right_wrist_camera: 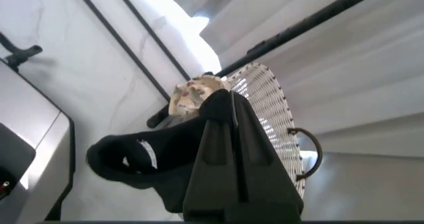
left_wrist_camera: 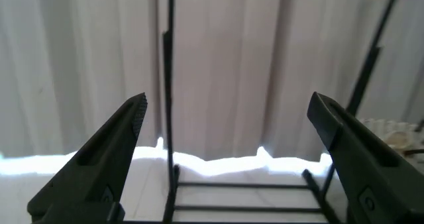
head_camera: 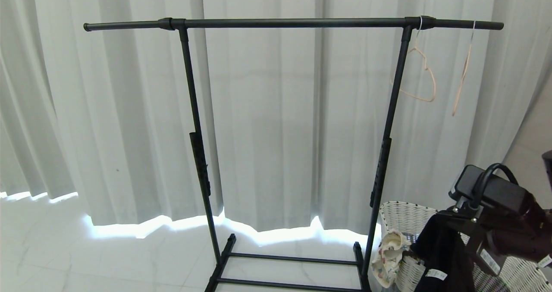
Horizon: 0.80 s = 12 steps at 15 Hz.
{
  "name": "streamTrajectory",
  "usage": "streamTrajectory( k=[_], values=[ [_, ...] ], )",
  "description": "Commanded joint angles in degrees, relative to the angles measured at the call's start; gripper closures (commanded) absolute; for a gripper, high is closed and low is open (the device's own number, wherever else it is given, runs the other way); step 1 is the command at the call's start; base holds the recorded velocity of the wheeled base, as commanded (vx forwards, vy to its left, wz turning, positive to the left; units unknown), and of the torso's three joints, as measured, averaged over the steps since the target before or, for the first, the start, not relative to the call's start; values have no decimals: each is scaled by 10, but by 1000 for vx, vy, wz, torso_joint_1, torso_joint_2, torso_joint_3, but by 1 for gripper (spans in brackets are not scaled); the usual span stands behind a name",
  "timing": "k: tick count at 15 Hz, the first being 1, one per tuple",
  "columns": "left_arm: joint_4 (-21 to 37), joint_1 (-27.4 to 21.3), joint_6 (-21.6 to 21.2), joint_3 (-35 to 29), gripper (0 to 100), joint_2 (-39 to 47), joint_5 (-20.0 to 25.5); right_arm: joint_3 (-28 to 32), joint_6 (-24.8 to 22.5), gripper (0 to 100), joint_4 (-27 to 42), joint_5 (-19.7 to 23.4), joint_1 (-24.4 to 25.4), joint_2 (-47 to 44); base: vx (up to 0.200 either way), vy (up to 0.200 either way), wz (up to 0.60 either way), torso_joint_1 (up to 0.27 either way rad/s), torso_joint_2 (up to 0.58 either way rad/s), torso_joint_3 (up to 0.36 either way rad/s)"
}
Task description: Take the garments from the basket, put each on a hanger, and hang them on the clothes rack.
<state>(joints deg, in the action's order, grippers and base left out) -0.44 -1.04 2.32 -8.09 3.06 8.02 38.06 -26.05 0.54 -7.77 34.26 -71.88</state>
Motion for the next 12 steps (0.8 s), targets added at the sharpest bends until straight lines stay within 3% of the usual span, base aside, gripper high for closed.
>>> streamTrajectory(
  k=[1,3,5,7,9,11,12],
  values=[
    [-3,-42,0,-141,0,159,63,11,-1,100,0,0,3,-1,0,0,0,0,0,0],
    [-4,-72,-97,-192,0,294,142,20,-1,100,-1,-1,3,-2,0,0,0,0,0,0],
    [-4,-120,-154,-235,0,428,148,32,-1,100,0,-1,5,-3,0,0,0,0,0,0],
    [-26,-189,-125,-313,0,564,147,56,14,100,0,1,13,-15,0,0,0,0,0,0],
    [-60,-270,-79,-367,0,676,147,82,64,100,1,0,23,-25,0,0,0,0,0,0],
    [-124,-339,-42,-396,0,764,145,104,81,100,10,0,24,-27,0,0,0,0,0,0],
    [-165,-373,-26,-404,0,805,123,120,93,100,13,1,28,-34,0,0,0,0,0,0]
  ],
)
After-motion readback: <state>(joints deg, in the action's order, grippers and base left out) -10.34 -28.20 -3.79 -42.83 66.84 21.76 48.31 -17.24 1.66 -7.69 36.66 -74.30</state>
